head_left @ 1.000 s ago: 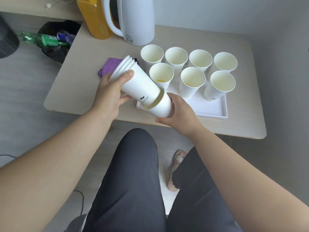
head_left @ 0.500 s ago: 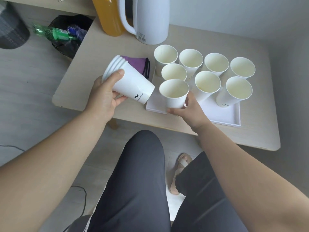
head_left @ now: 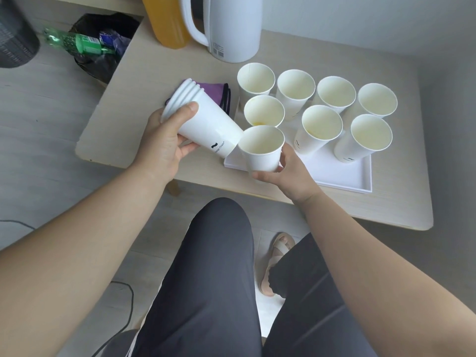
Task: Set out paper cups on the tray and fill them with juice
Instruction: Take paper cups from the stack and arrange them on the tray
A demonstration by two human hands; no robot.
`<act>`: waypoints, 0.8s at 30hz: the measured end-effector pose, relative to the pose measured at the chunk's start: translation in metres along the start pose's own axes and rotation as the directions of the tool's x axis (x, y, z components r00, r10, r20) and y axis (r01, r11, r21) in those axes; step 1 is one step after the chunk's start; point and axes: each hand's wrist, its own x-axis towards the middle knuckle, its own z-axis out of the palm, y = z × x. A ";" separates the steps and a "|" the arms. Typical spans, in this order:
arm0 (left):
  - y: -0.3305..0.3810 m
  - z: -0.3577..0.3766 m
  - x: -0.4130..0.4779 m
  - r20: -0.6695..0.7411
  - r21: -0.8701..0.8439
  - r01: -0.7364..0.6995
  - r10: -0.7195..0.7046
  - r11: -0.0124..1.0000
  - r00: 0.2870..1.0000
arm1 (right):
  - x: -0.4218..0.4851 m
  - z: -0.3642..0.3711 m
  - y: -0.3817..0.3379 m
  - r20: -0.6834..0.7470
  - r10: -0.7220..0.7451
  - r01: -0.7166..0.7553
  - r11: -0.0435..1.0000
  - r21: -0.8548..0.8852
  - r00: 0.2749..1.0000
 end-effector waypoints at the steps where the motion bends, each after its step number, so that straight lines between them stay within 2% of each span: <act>1: 0.000 0.000 0.000 -0.001 -0.003 0.000 0.000 1.000 1.000 | 0.000 0.000 0.000 0.001 0.001 -0.001 1.000 -0.003 1.000; 6: -0.001 0.002 -0.003 -0.012 0.005 0.007 -0.007 1.000 1.000 | -0.003 -0.003 -0.002 -0.048 0.004 -0.005 1.000 -0.020 0.999; 16: -0.006 0.011 -0.013 0.029 0.003 0.018 -0.018 1.000 0.999 | -0.024 -0.021 0.015 -0.340 -0.007 -0.009 0.999 -0.046 0.940; 24: -0.005 0.011 -0.014 0.043 0.033 0.005 -0.006 0.999 0.999 | -0.005 -0.017 0.020 -0.387 0.043 -0.105 0.984 -0.142 0.921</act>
